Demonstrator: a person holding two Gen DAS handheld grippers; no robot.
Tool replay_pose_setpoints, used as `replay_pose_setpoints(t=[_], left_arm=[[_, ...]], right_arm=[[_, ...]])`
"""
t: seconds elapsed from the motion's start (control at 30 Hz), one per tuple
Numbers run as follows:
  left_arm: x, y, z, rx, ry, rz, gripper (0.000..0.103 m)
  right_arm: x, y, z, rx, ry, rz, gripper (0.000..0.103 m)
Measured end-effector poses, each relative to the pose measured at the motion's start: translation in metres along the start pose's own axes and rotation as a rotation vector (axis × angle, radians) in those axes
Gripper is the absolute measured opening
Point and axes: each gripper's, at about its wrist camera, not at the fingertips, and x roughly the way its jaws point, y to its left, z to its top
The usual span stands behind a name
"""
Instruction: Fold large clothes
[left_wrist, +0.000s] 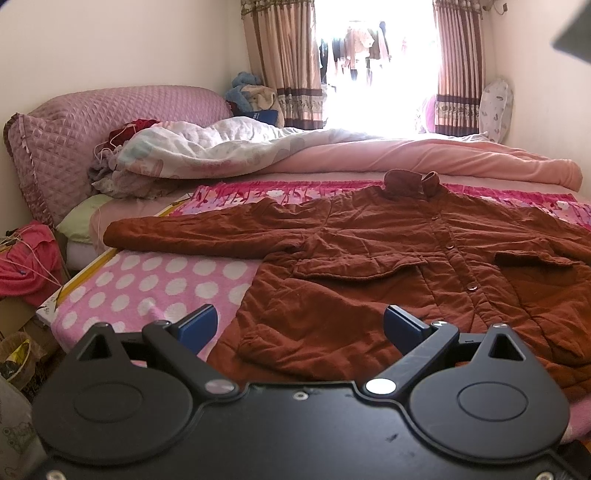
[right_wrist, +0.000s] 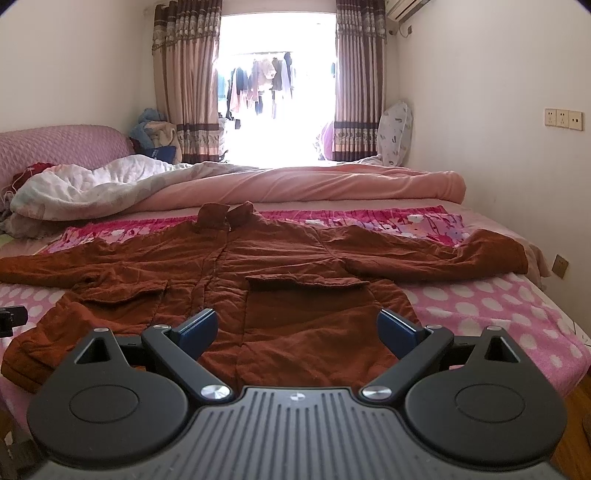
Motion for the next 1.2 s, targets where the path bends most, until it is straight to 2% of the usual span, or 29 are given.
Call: replay_pose_setpoints(t=[0.8, 0.9, 0.97, 1.1, 1.2], left_arm=[[0.028, -0.004, 0.009, 0.011, 0.055, 0.019, 0.099], [0.038, -0.003, 0.012, 0.009, 0.073, 0.035, 0.099], [0.050, -0.003, 0.015, 0.013, 0.087, 0.044, 0.099], [0.076, -0.011, 0.026, 0.034, 0.110, 0.069, 0.099], [0.102, -0.017, 0.037, 0.034, 0.154, 0.044, 0.099]], right_arm=[[0.025, -0.004, 0.003, 0.011, 0.055, 0.004, 0.103], [0.036, -0.016, 0.007, 0.033, 0.066, 0.010, 0.103], [0.046, -0.032, 0.013, 0.061, 0.061, -0.015, 0.103], [0.064, -0.075, 0.028, 0.117, 0.014, -0.125, 0.103], [0.081, -0.117, 0.040, 0.162, -0.016, -0.195, 0.103]])
